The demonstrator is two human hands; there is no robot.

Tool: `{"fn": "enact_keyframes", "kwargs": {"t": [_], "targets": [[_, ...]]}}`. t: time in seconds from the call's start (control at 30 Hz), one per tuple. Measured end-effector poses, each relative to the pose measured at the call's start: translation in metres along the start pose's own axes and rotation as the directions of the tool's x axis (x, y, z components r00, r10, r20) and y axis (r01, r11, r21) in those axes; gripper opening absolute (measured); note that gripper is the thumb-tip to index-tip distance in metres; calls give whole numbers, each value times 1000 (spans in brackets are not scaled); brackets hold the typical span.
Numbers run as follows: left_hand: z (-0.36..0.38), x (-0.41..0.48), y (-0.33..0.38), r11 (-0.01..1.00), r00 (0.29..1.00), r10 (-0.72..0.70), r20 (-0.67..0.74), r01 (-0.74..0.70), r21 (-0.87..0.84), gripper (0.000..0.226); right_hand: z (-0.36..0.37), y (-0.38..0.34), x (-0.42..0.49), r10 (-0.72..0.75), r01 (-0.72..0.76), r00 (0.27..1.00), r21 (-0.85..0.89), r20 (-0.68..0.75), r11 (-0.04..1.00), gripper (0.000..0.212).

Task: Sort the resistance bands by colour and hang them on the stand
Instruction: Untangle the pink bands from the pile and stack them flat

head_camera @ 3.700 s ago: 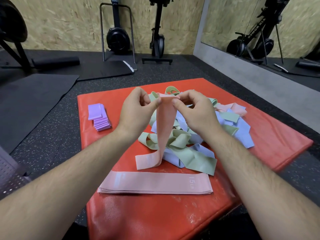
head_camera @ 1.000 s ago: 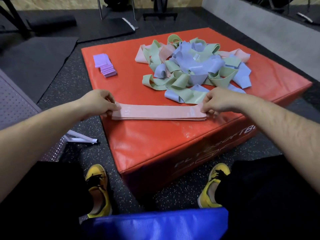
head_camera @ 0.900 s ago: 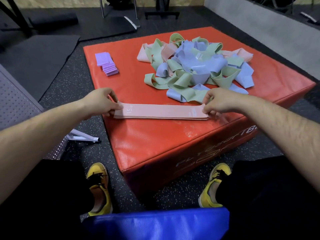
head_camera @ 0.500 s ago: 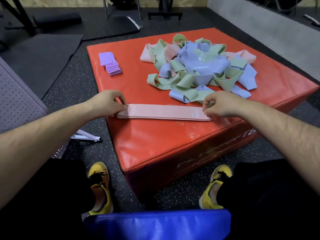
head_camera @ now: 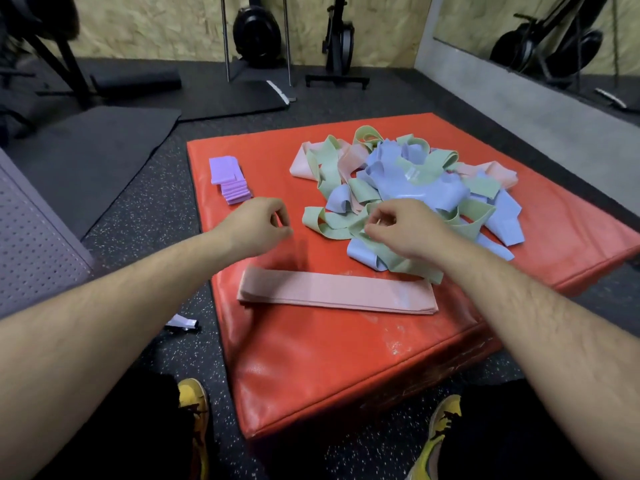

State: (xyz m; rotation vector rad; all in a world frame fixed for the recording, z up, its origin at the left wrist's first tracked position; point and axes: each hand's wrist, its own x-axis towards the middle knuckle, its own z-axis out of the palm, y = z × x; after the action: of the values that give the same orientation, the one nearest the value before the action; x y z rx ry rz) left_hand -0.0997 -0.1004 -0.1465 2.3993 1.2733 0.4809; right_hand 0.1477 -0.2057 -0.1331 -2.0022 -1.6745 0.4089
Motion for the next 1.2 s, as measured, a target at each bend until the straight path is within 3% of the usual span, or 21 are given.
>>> {"fn": "enact_keyframes", "kwargs": {"t": [0.17,0.33,0.5,0.63,0.73,0.9,1.03,1.2], "targets": [[10,61,-1,999,997,47,-60,-47,1,17,31,-21,59,-57,67,993,90,-108,994,18],[24,112,-12,999,996,-47,-80,47,-2,34,65,-29,120,-134,127,980,-56,-148,990,29],[26,135,-27,987,987,-107,-122,120,111,40,81,-50,175,-182,173,983,-287,-4,942,40],[30,143,-35,979,973,-169,-157,184,88,44,92,-56,214,-40,112,983,-411,179,905,41],[31,143,-35,979,973,-176,-151,188,74,44,94,-55,223,35,61,983,-501,180,863,36],[27,138,-31,982,975,-176,-135,183,47,48,77,-51,234,49,8,991,-433,121,901,52],[19,131,-19,993,977,-119,-179,117,-20,55,40,-51,216,-127,122,992,-336,8,934,50],[3,120,5,991,965,17,-263,-50,-121,64,-10,-59,173,-234,244,941,13,-245,970,51]]}}
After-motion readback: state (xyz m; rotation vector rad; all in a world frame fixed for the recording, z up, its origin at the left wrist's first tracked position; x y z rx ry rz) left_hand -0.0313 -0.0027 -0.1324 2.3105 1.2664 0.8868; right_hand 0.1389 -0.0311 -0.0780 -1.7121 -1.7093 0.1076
